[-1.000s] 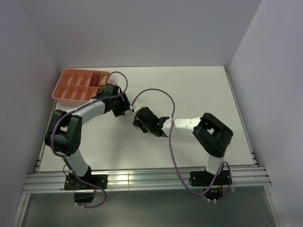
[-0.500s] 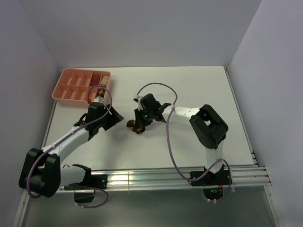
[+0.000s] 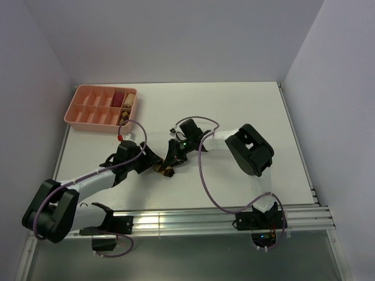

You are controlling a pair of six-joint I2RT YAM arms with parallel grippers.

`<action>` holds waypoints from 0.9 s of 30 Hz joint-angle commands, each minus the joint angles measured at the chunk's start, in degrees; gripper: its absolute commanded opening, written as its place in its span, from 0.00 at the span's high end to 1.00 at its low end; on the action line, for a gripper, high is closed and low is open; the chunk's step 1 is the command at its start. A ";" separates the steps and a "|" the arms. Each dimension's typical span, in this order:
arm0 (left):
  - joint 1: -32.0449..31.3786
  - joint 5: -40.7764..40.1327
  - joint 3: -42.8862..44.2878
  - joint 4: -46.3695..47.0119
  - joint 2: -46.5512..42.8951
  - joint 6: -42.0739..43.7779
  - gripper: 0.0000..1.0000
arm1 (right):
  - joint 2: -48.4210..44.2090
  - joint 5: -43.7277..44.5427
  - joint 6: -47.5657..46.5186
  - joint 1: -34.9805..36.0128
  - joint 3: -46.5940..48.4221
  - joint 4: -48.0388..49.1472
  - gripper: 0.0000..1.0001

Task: Roll the socks
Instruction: Roll the sock at the center of the board, then pick up the sock at the center of the board.

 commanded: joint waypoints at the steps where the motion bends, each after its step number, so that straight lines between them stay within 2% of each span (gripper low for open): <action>1: -1.53 1.25 -0.39 5.17 2.05 -2.17 0.33 | 2.65 -2.37 7.33 -0.37 -3.01 2.93 1.00; 5: -1.80 0.29 -0.48 3.95 2.15 -3.05 0.33 | 3.00 -2.90 13.23 -1.25 -6.53 10.84 1.00; 9: -1.88 -0.07 -0.39 3.06 0.91 -3.49 0.33 | 2.65 -1.76 15.42 -1.43 -7.32 13.31 1.00; 15: -1.88 2.04 0.83 2.71 3.89 -4.89 0.33 | 2.04 -0.36 20.08 -1.43 -8.73 19.99 1.00; 21: -1.88 1.25 2.85 0.25 5.30 -5.42 0.32 | 1.69 1.40 20.70 -1.34 -8.91 23.86 1.00; 27: -1.88 2.31 4.79 1.12 10.31 -6.12 0.32 | 3.09 0.27 19.74 -1.08 -8.73 28.35 1.00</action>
